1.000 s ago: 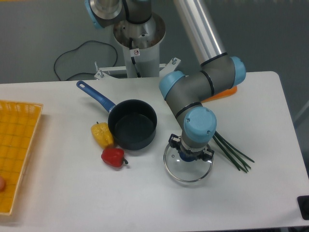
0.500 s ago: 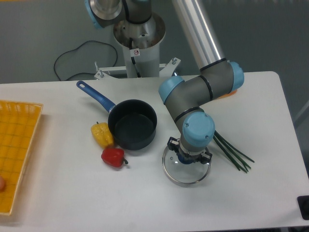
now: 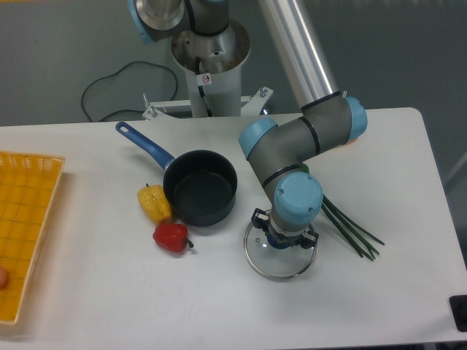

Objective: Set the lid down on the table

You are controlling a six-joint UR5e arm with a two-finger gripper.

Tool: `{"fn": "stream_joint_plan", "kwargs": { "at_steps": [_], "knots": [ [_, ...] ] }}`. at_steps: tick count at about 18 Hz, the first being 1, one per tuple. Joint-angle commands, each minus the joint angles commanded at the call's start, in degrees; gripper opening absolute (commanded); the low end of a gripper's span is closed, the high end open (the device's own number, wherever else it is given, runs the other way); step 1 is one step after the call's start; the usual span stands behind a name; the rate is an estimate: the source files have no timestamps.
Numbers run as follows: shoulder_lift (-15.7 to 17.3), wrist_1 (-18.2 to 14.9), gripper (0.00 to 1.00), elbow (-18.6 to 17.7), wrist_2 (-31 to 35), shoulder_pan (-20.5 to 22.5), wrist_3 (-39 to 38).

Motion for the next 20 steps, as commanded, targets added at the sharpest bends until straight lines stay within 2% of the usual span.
{"fn": "stream_joint_plan", "kwargs": {
  "at_steps": [8, 12, 13, 15, 16, 17, 20],
  "knots": [
    [-0.26, 0.00, 0.58, -0.09, 0.00, -0.35, -0.09],
    [-0.35, 0.00, 0.63, -0.09, 0.00, -0.35, -0.09],
    [-0.35, 0.00, 0.73, -0.09, 0.00, -0.35, 0.09],
    [-0.35, 0.09, 0.83, 0.00, 0.00, -0.35, 0.18],
    [-0.26, 0.00, 0.96, 0.00, 0.00, -0.35, 0.26],
    [-0.26, 0.09, 1.00, 0.09, 0.00, -0.35, 0.35],
    [0.00, 0.09, 1.00, 0.26, 0.00, -0.35, 0.53]
  ]
}}
